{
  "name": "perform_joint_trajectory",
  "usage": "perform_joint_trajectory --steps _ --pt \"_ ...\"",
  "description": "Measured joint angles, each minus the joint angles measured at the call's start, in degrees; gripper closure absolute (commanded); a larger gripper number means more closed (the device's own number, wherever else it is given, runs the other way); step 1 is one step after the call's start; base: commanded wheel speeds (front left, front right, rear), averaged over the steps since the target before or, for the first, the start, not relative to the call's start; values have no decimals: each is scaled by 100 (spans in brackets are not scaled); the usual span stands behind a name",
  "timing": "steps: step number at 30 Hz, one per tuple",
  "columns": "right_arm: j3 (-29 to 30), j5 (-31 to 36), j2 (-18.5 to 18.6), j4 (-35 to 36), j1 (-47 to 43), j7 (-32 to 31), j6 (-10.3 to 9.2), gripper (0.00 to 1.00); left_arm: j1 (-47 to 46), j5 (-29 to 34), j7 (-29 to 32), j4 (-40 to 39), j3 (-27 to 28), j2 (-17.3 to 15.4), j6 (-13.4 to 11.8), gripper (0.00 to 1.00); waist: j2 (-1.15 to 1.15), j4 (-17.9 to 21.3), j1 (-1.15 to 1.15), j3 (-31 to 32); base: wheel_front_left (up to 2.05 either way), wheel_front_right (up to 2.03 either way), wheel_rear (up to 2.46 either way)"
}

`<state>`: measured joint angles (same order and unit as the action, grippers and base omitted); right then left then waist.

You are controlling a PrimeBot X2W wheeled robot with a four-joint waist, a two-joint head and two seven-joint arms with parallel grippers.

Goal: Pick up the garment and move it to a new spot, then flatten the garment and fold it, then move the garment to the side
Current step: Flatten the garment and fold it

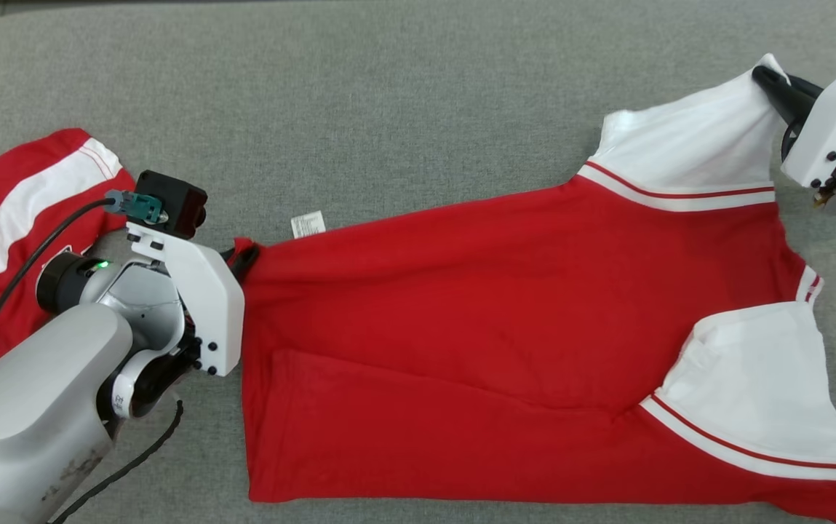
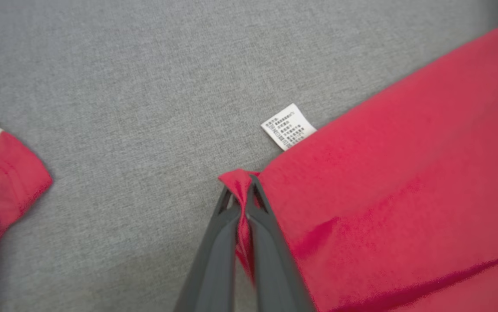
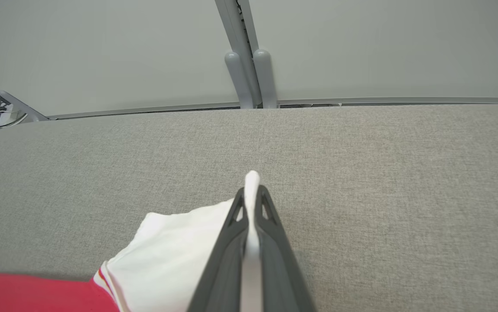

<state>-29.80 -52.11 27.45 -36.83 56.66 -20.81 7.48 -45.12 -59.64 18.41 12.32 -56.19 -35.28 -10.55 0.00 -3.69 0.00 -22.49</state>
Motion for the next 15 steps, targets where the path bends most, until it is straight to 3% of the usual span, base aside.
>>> perform_joint_trajectory --steps 10,15 --pt "-407 -315 211 353 -335 -175 1 100 -27 -588 1196 116 -203 -264 483 100 0 208 0 492 0 0 0" --pt "-623 -516 404 598 -609 -470 0 100 -76 -1038 1696 272 -203 -237 765 100 0 297 0 731 0 0 0"
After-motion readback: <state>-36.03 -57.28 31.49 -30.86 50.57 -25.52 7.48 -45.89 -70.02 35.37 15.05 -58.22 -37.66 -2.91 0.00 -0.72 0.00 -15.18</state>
